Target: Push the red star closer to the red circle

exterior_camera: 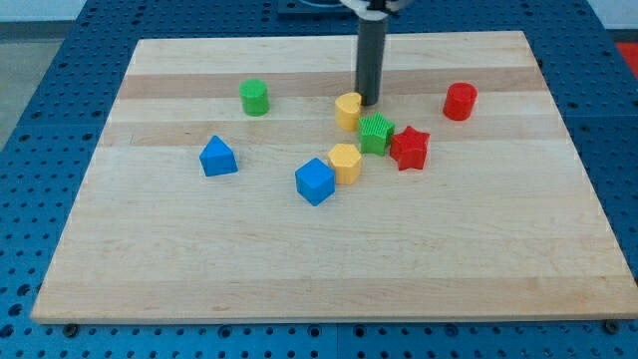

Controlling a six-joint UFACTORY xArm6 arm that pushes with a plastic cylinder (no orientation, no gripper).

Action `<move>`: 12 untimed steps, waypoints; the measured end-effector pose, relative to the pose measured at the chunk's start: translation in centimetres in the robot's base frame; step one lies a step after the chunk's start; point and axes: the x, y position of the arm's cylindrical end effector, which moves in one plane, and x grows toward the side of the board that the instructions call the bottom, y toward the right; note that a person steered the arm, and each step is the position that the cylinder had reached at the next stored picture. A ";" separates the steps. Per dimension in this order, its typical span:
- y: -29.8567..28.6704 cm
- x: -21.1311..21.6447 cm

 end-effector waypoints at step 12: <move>3.6 13.8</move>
